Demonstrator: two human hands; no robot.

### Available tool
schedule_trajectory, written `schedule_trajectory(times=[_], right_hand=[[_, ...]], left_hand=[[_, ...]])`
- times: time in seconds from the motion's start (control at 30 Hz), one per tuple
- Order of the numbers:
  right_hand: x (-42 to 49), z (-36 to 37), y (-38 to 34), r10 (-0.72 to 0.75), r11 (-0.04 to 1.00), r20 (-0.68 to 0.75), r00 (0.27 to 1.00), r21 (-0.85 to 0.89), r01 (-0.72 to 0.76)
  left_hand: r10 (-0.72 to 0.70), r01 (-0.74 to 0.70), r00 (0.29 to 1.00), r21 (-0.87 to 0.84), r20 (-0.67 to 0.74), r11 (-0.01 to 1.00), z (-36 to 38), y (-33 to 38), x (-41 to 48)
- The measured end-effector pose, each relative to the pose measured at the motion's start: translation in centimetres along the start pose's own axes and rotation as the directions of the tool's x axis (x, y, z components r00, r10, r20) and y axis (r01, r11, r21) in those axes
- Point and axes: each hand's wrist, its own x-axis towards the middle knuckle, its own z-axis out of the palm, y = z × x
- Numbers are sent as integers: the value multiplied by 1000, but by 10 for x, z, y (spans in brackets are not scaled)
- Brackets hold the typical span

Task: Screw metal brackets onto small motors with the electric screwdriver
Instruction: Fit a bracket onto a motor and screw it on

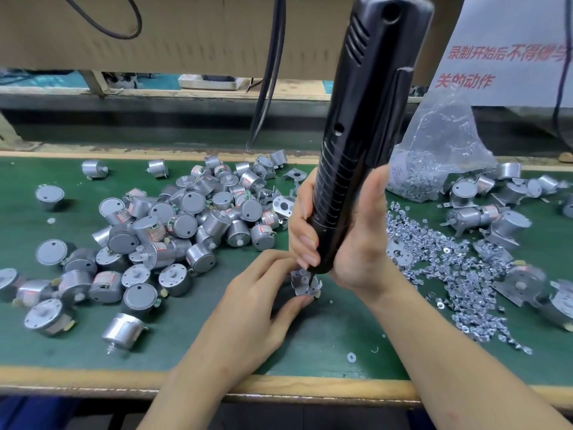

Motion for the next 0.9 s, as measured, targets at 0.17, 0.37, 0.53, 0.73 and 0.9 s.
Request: schedule_trajectory(times=[0.17, 0.37, 0.53, 0.73, 0.9], right_hand=[[-1, 1, 1, 25, 1000, 4, 1000, 8, -25], [-1, 2, 3, 43, 999, 13, 999, 8, -43], [-2, 2, 4, 41, 999, 18, 999, 8, -41], [-2, 1, 5, 27, 999, 25, 999, 19, -28], [-2, 2, 7, 40, 999, 24, 999, -5, -40]], left_hand=[[-9, 9, 1000, -1, 3, 1000, 0, 0, 0], [-5, 5, 1000, -7, 2, 1000, 0, 0, 0], [-6, 6, 1000, -12, 6, 1000, 0, -1, 0], [2, -2, 1000, -15, -5, 1000, 1, -1, 0], [0, 0, 1000, -22, -9, 1000, 0, 0, 1]])
